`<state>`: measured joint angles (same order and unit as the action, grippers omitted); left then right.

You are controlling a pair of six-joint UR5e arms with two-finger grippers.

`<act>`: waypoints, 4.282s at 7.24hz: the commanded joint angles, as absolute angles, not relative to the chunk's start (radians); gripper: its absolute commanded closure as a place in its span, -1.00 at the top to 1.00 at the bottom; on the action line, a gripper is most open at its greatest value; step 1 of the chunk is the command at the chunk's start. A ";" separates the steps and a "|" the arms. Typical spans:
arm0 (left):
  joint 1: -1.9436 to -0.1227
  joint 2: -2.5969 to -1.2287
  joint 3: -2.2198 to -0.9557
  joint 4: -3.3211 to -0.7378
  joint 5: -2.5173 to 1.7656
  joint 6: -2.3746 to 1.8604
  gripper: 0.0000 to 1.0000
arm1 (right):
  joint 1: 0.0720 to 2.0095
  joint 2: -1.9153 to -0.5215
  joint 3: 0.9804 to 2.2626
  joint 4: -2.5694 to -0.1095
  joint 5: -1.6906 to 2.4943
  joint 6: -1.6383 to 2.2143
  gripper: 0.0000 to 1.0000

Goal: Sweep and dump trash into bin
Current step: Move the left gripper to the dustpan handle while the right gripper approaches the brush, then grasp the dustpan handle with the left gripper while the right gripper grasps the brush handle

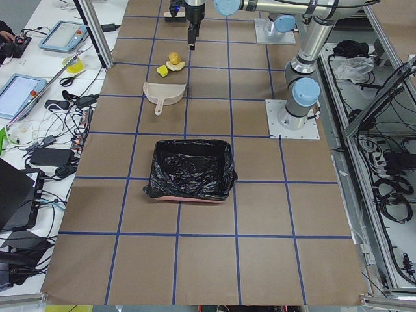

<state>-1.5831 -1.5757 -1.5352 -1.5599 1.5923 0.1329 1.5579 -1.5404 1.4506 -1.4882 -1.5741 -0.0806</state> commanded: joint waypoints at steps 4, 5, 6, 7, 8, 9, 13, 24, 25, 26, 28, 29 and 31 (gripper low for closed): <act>-1.577 -1.598 -1.536 -1.554 1.586 0.127 1.00 | 1.530 -1.534 1.453 -1.516 -1.571 -0.110 1.00; -1.566 -1.609 -1.540 -1.551 1.586 0.139 1.00 | 1.456 -1.532 1.466 -1.493 -1.551 -0.209 0.98; -1.565 -1.611 -1.558 -1.549 1.588 0.178 1.00 | 1.372 -1.534 1.494 -1.508 -1.555 -0.319 0.98; -1.563 -1.615 -1.575 -1.542 1.589 0.271 1.00 | 1.326 -1.534 1.506 -1.511 -1.572 -0.349 0.98; -1.562 -1.640 -1.591 -1.508 1.591 0.404 1.00 | 1.300 -1.529 1.528 -1.544 -1.578 -0.365 0.99; -1.559 -1.688 -1.617 -1.421 1.592 0.504 1.00 | 1.251 -1.525 1.590 -1.564 -1.598 -0.400 0.99; -1.451 -1.863 -1.626 -1.162 1.592 1.144 1.00 | 1.226 -1.522 1.822 -1.879 -1.632 -0.536 0.99; -1.390 -2.097 -1.614 -0.908 1.571 1.683 1.00 | 1.169 -1.287 1.839 -2.023 -1.617 -0.554 0.98; -1.390 -2.098 -1.612 -0.910 1.571 1.684 1.00 | 1.173 -1.281 1.841 -2.022 -1.614 -0.539 0.98; -1.390 -2.098 -1.612 -0.911 1.571 1.684 0.94 | 1.173 -1.264 1.841 -2.031 -1.614 -0.538 0.98; -1.391 -2.094 -1.612 -0.910 1.571 1.689 -0.15 | 1.173 -1.247 1.841 -2.034 -1.617 -0.549 0.83; -1.391 -2.094 -1.611 -0.908 1.574 1.687 -0.72 | 1.173 -1.247 1.841 -2.033 -1.618 -0.554 0.77; -1.391 -2.089 -1.612 -0.908 1.574 1.690 -1.00 | 1.175 -1.246 1.841 -2.023 -1.618 -0.555 0.70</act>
